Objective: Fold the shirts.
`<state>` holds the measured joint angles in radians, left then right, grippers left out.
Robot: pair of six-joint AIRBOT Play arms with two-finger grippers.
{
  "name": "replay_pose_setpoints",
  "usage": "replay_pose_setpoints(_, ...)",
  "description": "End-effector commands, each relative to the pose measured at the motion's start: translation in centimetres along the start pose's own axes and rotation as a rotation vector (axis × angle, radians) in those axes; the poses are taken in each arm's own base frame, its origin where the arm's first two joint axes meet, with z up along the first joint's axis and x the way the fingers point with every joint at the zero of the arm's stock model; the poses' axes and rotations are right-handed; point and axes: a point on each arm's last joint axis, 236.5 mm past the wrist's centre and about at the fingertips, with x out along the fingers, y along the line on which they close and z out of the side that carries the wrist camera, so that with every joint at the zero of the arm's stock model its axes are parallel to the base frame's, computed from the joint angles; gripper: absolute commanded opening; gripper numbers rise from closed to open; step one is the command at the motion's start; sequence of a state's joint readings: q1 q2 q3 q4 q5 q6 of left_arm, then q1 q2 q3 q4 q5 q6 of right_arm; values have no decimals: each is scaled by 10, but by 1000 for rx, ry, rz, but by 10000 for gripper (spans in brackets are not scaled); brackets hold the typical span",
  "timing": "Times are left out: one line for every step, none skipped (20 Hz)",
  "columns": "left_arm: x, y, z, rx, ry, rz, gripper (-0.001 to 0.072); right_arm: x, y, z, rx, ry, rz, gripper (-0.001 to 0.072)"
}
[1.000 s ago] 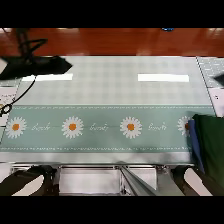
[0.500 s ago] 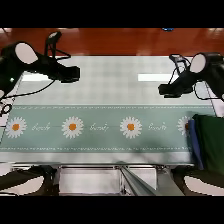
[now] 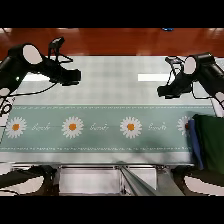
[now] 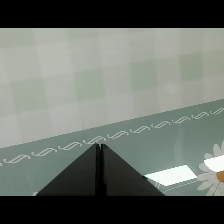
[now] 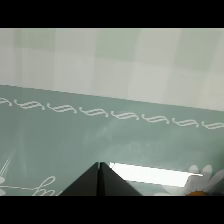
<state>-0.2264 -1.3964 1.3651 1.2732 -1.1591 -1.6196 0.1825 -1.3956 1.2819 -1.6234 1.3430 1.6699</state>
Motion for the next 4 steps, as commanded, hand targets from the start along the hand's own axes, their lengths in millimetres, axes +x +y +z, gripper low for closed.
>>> replay_pose_setpoints(0, 0, 0, 0, 3, 2, 17, 0, 0, 0, 0, 0, -3, 27)
replay_pose_setpoints(0, 1, 0, 0, 3, 3, 17, 0, 0, 0, 0, 0, -3, 27)
replay_pose_setpoints(0, 1, 0, 0, 3, 3, 17, 0, 0, 0, 0, 0, -3, 27)
replay_pose_setpoints(0, 1, 0, 0, 3, 3, 17, 0, 0, 0, 0, 0, -3, 27)
